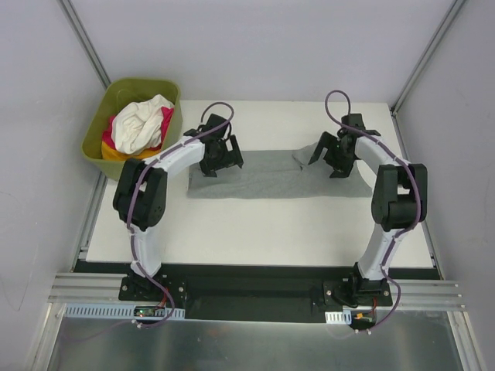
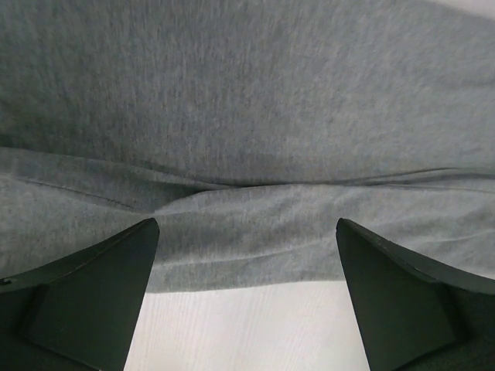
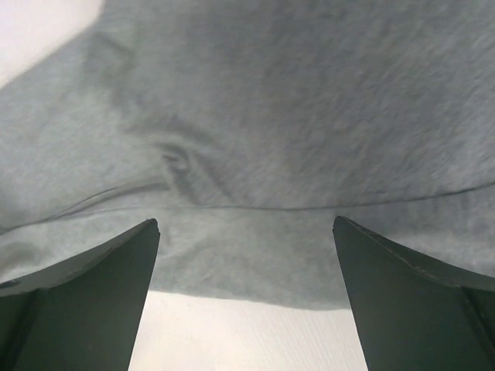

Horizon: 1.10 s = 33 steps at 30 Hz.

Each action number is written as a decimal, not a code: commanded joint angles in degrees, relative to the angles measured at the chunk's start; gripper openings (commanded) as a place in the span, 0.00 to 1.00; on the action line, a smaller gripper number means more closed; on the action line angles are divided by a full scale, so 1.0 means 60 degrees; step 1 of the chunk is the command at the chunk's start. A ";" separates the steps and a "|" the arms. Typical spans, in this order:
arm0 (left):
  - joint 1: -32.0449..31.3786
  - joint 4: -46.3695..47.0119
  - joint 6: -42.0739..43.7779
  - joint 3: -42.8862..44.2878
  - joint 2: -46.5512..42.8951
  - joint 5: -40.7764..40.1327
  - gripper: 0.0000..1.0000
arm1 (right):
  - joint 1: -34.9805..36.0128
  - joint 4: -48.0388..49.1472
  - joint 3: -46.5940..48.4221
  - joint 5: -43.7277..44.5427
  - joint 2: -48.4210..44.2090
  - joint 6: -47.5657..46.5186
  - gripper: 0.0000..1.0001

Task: Fold and stack the t-shirts
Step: Rotate the tshirt 90 degrees

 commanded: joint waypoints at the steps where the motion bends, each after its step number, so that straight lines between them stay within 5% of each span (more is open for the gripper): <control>1: -0.0163 -0.0227 0.0224 0.0048 0.0402 0.0348 0.99 | -0.0202 -0.0225 0.0556 -0.0060 0.0670 0.0124 1.00; 8: -0.0469 -0.0227 -0.0435 -0.2686 -0.0241 0.0595 0.99 | -0.0217 -0.1325 0.3482 -0.0220 0.2925 -0.0097 1.00; 10: -0.0718 -0.0198 -0.0610 -0.3407 -0.0651 0.2020 0.99 | -0.0144 -0.1587 0.4685 -0.0469 0.3920 -0.0155 0.99; 12: -0.1478 -0.0168 -0.0713 -0.4010 -0.1176 0.2994 0.99 | 0.0206 -0.1879 0.7119 -0.0645 0.5247 -0.0447 1.00; 16: -0.3659 -0.0154 0.0601 -0.2786 -0.1926 0.3467 0.99 | 0.0954 -0.1435 0.9977 -0.1494 0.6734 -0.1005 0.99; 22: -0.4557 -0.0168 0.1717 -0.2003 -0.2921 0.2957 0.99 | 0.1306 0.0345 0.8532 -0.1496 0.4897 -0.0681 1.00; 27: -0.4382 -0.0256 0.1646 -0.2472 -0.4123 0.1361 0.99 | 0.1628 -0.1278 0.8237 -0.0955 0.3472 -0.2420 0.99; 33: -0.2408 -0.0403 0.0812 -0.3862 -0.5601 0.0800 0.99 | 0.2682 -0.1735 0.4300 -0.0732 0.1277 -0.2529 1.00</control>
